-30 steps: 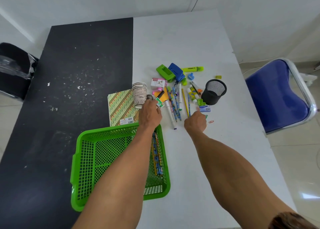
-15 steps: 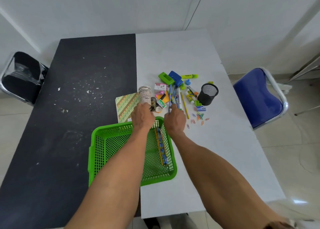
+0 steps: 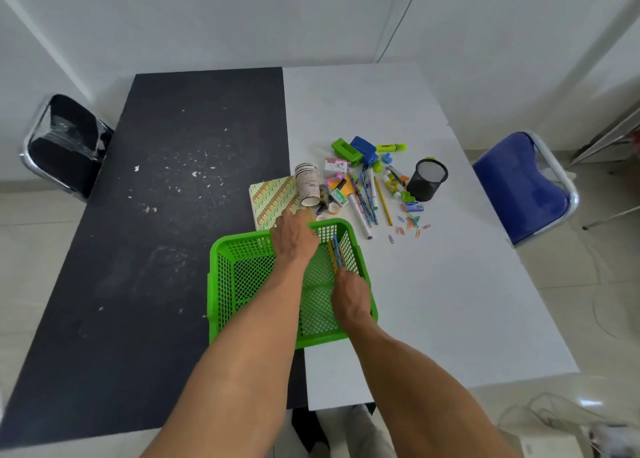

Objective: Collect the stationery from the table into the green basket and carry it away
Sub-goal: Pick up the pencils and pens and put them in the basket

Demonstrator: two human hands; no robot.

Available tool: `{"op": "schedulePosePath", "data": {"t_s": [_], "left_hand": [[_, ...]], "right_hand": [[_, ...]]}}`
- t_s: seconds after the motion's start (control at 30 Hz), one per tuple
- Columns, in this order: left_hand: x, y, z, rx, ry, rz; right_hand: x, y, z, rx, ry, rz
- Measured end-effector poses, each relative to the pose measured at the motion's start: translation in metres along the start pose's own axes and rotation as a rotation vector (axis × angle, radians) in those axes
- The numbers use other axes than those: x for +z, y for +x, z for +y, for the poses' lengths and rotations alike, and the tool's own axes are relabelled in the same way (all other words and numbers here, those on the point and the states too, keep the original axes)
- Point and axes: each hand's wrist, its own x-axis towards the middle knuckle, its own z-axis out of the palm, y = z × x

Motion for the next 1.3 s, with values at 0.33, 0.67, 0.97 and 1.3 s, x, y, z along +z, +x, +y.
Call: {"op": "schedulePosePath", "data": {"t_s": [0.33, 0.67, 0.97, 1.3], "left_hand": [[0.019, -0.005, -0.021, 0.006, -0.007, -0.050], [0.016, 0.001, -0.017, 0.032, -0.003, -0.035], [0.005, 0.019, 0.012, 0.059, 0.006, -0.010], [0.026, 0.049, 0.063, 0.104, 0.024, -0.026]], "right_hand": [[0.006, 0.003, -0.008, 0.011, -0.118, -0.028], [0.005, 0.006, -0.011, 0.027, -0.111, -0.015], [-0.041, 0.033, -0.012, -0.022, 0.092, 0.150], [-0.078, 0.111, 0.047, 0.245, 0.274, 0.204]]}}
